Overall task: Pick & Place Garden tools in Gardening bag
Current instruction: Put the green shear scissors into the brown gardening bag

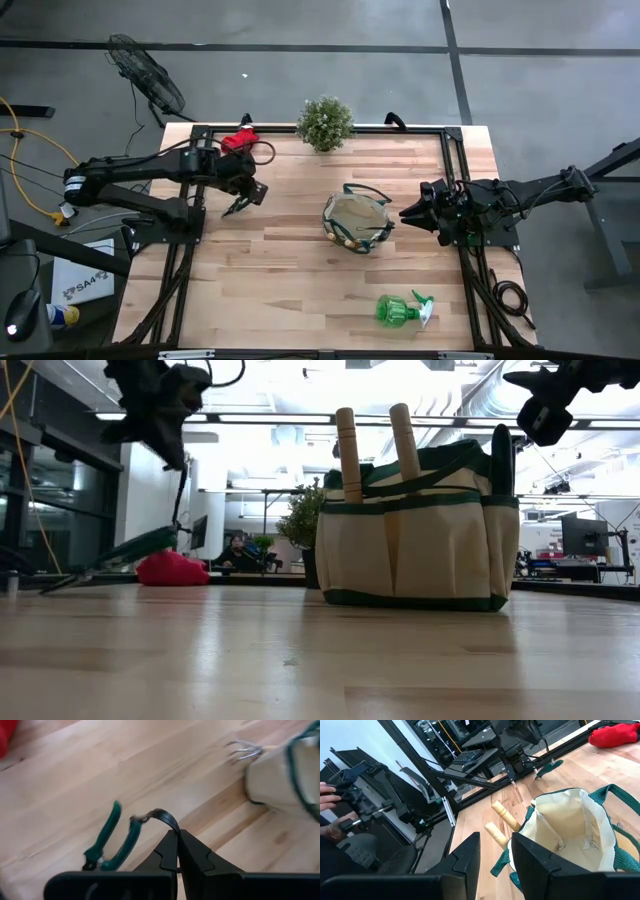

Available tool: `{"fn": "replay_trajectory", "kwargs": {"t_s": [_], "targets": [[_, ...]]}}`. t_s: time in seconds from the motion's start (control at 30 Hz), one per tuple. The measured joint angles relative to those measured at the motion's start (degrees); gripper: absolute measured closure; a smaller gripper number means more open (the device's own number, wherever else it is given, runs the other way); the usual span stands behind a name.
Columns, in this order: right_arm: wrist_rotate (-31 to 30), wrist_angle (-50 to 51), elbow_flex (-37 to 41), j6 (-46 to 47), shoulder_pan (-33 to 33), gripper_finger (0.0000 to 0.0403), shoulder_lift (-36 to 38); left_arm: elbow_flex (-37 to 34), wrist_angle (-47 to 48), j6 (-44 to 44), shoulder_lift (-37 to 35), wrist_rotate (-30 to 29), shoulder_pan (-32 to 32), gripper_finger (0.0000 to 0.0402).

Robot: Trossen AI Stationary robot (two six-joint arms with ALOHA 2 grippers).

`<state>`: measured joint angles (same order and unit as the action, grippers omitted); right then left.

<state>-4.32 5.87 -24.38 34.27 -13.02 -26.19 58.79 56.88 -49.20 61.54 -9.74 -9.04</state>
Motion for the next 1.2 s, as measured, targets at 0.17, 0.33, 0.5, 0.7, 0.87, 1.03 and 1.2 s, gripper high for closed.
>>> {"fn": "replay_trajectory", "kwargs": {"t_s": [0.17, 0.33, 0.5, 0.7, 0.87, 1.03, 1.2], "targets": [[0.0, 0.0, 0.0, -0.01, 0.02, 0.03, 0.0, 2.62, -0.41, 1.52, 0.0, -1.46, 2.34, 0.0401], [0.0, 0.0, 0.01, -0.01, 0.01, 0.03, 0.02, 4.6, -0.57, 2.56, 0.0, -4.02, 4.73, 0.0401], [0.0, 0.0, 0.02, -0.01, 0.0, 0.03, 0.02, 6.7, -1.68, 2.97, 0.0, -6.75, 6.92, 0.0401], [0.0, 0.0, 0.0, -0.01, 0.0, 0.03, 0.02, 8.61, -4.7, 2.88, 0.24, -7.57, 8.11, 0.0401], [0.0, 0.0, 0.02, -0.01, 0.02, 0.03, 0.0, 9.18, -9.06, 3.73, 0.67, -7.45, 8.09, 0.0401], [0.0, 0.0, 0.02, -0.01, 0.01, 0.03, 0.0, 9.18, -11.89, 6.35, 1.53, -6.92, 8.07, 0.0401], [0.0, 0.0, 0.02, -0.01, 0.02, 0.03, 0.0, 9.21, -15.17, 10.15, 2.09, -3.39, 8.06, 0.0401]]}}
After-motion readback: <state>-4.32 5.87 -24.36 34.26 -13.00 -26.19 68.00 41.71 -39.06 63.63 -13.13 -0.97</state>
